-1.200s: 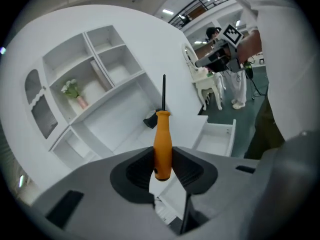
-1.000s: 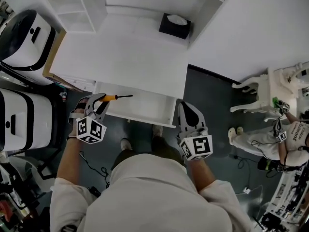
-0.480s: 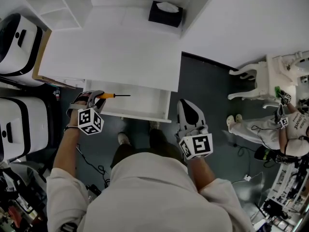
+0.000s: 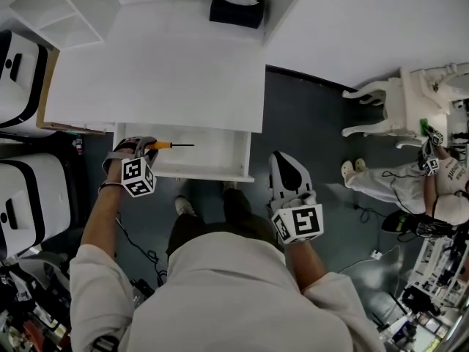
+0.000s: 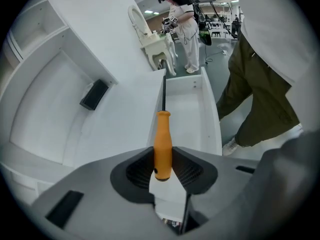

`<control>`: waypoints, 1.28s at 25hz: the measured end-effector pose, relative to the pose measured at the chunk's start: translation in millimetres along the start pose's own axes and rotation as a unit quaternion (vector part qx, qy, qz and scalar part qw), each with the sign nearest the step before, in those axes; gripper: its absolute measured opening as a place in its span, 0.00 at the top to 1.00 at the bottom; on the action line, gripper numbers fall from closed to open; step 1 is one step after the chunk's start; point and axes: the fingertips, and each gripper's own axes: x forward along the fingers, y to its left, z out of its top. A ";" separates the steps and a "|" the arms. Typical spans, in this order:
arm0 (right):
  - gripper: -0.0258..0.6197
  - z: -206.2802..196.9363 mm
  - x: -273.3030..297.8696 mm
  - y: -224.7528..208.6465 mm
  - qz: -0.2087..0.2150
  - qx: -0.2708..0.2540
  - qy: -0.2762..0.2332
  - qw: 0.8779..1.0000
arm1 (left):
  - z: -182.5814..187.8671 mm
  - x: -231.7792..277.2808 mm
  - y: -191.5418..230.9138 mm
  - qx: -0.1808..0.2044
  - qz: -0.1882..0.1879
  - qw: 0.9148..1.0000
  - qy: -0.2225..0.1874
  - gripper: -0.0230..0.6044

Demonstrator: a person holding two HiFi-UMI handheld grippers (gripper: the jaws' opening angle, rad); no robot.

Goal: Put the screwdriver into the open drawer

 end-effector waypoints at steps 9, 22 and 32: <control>0.95 -18.5 1.4 -15.2 -0.016 0.006 0.022 1.000 | -10.6 58.5 -19.3 0.016 -0.054 0.998 0.022 0.79; 0.95 -42.5 5.1 -36.8 -0.040 0.013 0.052 0.998 | -27.7 121.8 -41.6 0.039 -0.111 0.992 0.054 0.79; 0.95 -55.3 9.4 -43.4 -0.048 0.015 0.070 0.996 | -36.6 152.7 -56.1 0.058 -0.148 0.985 0.070 0.79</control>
